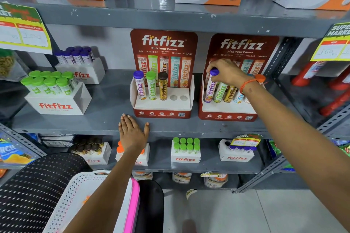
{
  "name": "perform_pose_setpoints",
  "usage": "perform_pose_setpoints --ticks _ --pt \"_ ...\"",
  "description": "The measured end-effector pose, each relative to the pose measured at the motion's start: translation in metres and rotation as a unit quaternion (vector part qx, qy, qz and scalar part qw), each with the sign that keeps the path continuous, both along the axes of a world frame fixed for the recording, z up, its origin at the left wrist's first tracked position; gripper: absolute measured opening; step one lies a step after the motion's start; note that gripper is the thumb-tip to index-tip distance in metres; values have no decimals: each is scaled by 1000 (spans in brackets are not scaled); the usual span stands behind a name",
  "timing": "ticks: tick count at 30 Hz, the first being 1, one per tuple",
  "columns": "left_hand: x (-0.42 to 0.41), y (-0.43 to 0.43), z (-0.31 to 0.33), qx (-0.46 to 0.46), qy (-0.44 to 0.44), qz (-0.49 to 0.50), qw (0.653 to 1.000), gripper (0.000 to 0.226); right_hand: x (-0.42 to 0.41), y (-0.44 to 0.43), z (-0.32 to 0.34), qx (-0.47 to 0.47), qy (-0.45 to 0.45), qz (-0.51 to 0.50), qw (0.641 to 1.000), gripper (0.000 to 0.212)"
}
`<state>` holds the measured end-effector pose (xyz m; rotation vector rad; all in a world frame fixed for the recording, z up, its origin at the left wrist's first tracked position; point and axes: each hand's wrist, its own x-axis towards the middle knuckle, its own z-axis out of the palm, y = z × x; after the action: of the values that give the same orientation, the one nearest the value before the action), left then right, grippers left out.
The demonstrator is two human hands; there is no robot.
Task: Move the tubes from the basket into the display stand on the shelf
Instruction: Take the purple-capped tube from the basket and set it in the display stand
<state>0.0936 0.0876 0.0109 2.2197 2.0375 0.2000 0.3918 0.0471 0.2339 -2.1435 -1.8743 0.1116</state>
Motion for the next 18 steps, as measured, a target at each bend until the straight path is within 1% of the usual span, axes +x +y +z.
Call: perform_pose_setpoints --ticks 5,12,18 --pt "-1 -3 -2 -4 6 1 1000 89 3 5 -5 0 33 -5 999 32" --pt "-3 -6 -4 -12 11 4 1000 88 4 15 -15 -20 69 18 997 36" --pt "0 -5 -3 -9 9 -5 1000 88 11 10 -33 -13 58 -3 998 41"
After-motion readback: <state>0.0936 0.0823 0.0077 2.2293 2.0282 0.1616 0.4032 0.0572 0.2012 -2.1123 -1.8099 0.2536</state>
